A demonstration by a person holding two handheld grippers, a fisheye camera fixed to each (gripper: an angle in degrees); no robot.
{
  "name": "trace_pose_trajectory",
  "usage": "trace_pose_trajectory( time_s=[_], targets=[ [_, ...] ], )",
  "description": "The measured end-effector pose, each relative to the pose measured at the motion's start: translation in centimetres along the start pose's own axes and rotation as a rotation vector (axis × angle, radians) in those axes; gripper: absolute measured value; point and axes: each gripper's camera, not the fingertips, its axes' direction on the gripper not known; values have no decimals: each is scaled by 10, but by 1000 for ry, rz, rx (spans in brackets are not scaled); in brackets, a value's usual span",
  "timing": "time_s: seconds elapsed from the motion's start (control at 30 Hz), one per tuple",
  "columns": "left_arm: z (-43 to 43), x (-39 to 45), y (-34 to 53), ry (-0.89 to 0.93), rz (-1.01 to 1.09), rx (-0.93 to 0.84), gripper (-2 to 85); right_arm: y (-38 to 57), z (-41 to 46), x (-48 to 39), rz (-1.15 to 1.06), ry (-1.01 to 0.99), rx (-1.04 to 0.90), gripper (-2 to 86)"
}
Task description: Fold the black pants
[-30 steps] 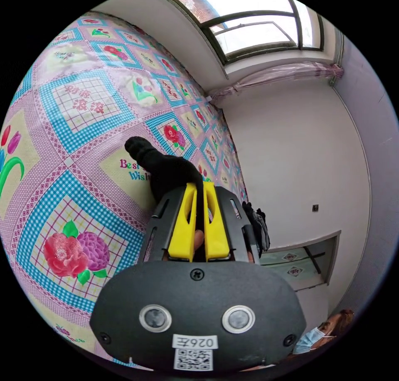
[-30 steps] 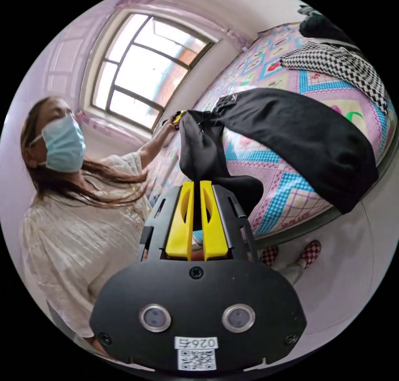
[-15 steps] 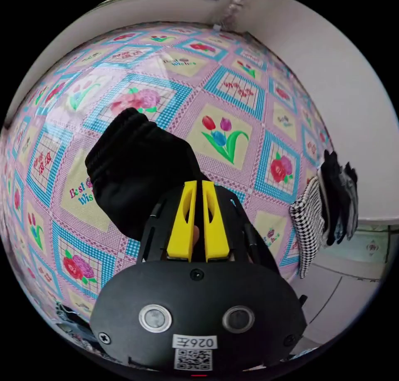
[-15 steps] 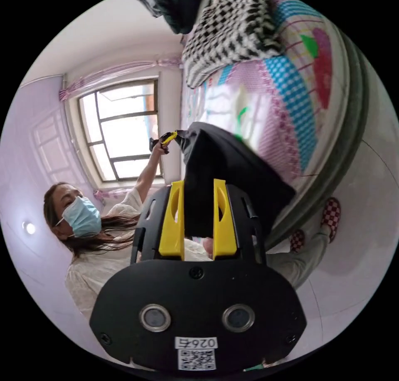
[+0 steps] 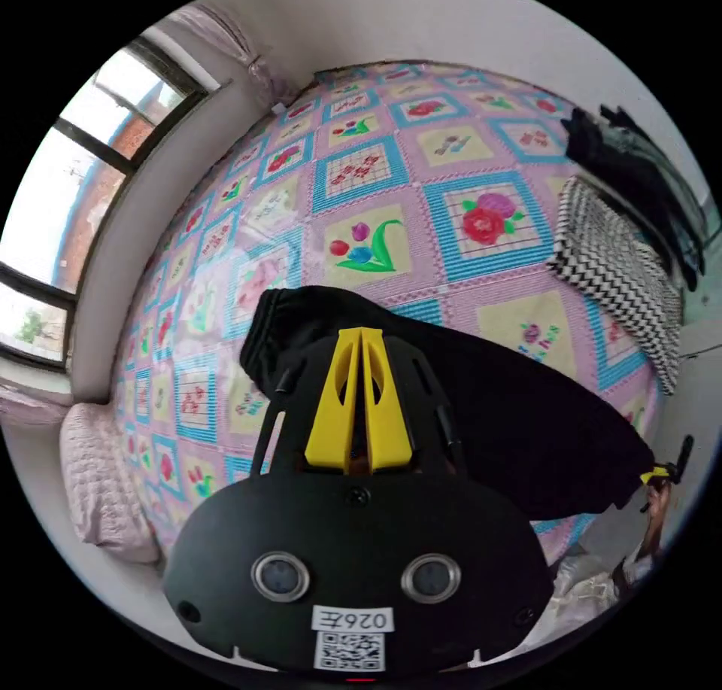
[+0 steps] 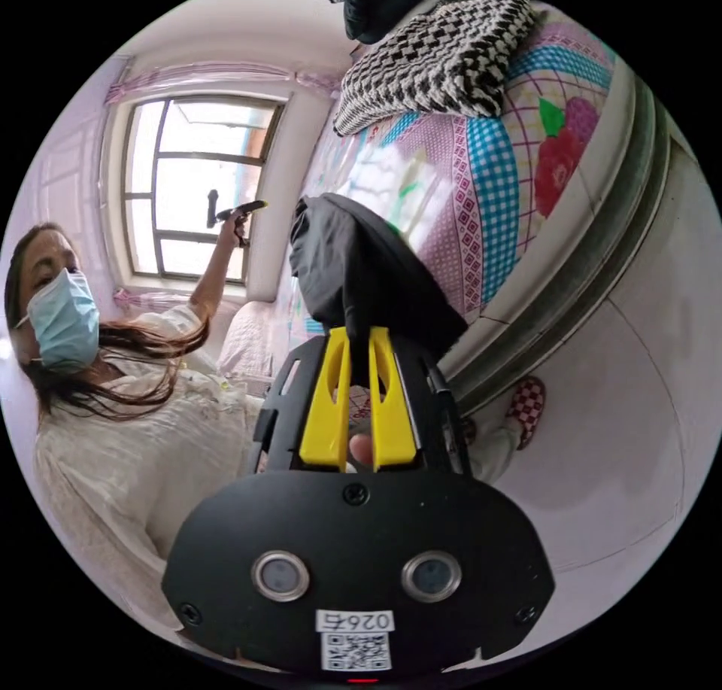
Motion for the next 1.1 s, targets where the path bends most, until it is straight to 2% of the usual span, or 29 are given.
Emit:
trace_pose_trajectory(
  time_s=[0.03, 0.07, 0.13, 0.23, 0.37, 0.43, 0.53, 0.63, 0.73, 0.93, 1.0, 1.03, 1.1],
  targets=[
    [-25, -4, 30, 216, -6, 80, -10, 1, -5, -3, -2, -24, -3, 20],
    [-35, -5, 46, 322, -7, 113, -10, 1, -12, -9, -16, -23, -11, 12],
    [-62, 8, 115, 651, -17, 203, -10, 1, -24, -16, -33, -23, -22, 1],
    [-81, 48, 198, 772, -22, 210, -10, -5, -45, -25, -52, -137, -35, -6],
    [-88, 82, 283, 945, -118, 204, -10, -26, -66, -64, -148, -581, -32, -7],
    [-86, 95, 330, 1112, -244, 243, -9, -32, -63, -77, -143, -618, -82, -5],
    [-83, 114, 376, 1265, -363, 258, -7, -28, -53, -83, -92, -616, -163, -1],
    [-98, 126, 407, 1260, -379, 322, 4, -8, -48, -82, -10, -686, -183, 4],
    [-118, 126, 435, 1244, -399, 449, 70, 14, -47, -94, 24, -770, -198, 8],
    [-148, 126, 457, 1420, -605, 645, 216, 50, -39, -143, 13, -776, -317, 13],
    [-161, 121, 447, 1449, -659, 714, 224, 58, -34, -155, 23, -794, -352, 13],
    [-169, 114, 439, 1473, -674, 770, 123, 62, -32, -163, 19, -803, -381, 13],
    [-182, 101, 429, 1514, -660, 786, 35, 62, -30, -173, -2, -806, -424, 14]
  ],
)
